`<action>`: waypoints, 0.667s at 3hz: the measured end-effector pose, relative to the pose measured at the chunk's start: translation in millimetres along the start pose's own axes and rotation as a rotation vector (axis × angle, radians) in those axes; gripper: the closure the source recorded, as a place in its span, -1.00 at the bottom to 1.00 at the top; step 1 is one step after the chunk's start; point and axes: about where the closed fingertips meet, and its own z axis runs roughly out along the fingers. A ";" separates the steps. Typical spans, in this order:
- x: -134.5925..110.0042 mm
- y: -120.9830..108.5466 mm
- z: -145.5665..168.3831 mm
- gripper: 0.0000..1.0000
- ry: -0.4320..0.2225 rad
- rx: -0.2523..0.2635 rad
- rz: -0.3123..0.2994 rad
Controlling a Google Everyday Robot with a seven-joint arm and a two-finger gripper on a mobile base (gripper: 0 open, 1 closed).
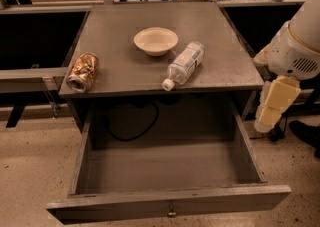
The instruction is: Place blue plastic bottle into top drawer
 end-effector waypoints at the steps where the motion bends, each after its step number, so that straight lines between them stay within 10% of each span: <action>1: -0.7 -0.8 0.6 -1.00 0.016 0.004 0.005; 2: -21.4 2.9 14.6 -1.00 -0.020 -0.010 -0.077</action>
Offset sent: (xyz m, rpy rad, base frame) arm 0.0095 0.0555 -0.0214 0.0344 -0.0292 0.2306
